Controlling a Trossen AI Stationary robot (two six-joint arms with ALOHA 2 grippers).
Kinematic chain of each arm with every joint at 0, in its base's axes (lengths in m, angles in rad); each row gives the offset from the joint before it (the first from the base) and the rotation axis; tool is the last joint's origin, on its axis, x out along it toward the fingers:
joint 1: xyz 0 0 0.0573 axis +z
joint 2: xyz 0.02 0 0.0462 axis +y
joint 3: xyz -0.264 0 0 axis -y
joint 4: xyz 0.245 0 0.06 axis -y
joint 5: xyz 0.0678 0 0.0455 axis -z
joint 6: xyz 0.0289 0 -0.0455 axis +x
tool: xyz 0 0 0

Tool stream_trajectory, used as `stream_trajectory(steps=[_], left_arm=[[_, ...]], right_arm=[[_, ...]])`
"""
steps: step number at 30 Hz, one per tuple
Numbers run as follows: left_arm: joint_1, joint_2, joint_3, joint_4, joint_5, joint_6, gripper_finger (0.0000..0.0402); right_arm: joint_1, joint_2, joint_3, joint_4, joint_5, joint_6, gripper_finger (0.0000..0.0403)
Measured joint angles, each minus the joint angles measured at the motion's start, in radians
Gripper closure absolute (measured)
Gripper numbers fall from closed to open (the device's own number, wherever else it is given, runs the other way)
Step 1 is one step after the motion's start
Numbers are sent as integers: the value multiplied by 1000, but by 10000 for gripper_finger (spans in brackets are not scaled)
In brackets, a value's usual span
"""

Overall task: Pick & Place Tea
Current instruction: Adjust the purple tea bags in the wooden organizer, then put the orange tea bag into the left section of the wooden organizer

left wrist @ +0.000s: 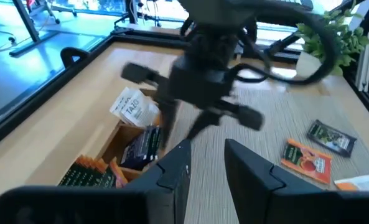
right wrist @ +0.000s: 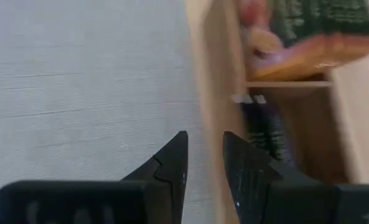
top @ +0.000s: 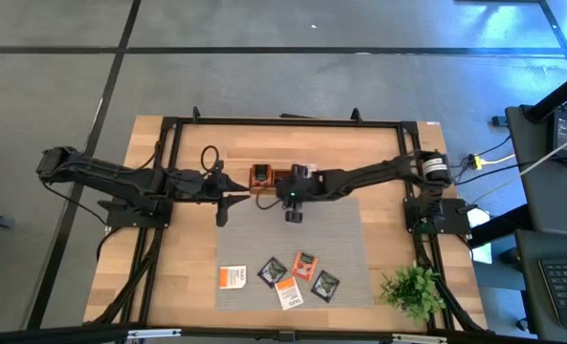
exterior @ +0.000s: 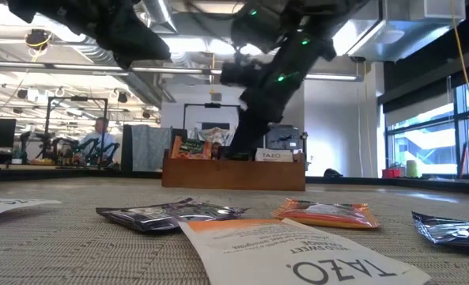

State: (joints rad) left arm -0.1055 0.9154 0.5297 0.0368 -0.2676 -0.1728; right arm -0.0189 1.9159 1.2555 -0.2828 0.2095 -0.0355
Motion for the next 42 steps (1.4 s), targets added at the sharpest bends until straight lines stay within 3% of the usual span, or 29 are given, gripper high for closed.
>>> stream_trajectory(steps=[6, 8, 16, 19, 24, 27, 36, 42], left_arm=[[0, 0, 0, -13, 0, 1, 308], [0, 0, 0, -17, 0, 2, 309], [0, 0, 0, -23, 0, 1, 308], [0, 0, 0, -28, 36, -7, 307], [-30, 19, 0, -33, 185, -7, 309], [-76, 69, 1, 21, 192, 0, 311], [-184, 328, 3, 291, 211, 57, 307], [-193, 530, 117, 329, 245, 90, 309]], right_arm=[[-25, 27, 78, -69, 313, 0, 299], [-27, 24, 89, -73, 374, -1, 299], [-35, 21, 104, -97, 392, -19, 299], [-17, 7, 103, -164, 316, 34, 299], [46, -50, 105, -277, -31, 126, 299], [92, -65, 104, -323, -173, 164, 299], [276, -110, -1, -296, -171, 321, 299], [333, -136, -101, -175, -209, 549, 299]])
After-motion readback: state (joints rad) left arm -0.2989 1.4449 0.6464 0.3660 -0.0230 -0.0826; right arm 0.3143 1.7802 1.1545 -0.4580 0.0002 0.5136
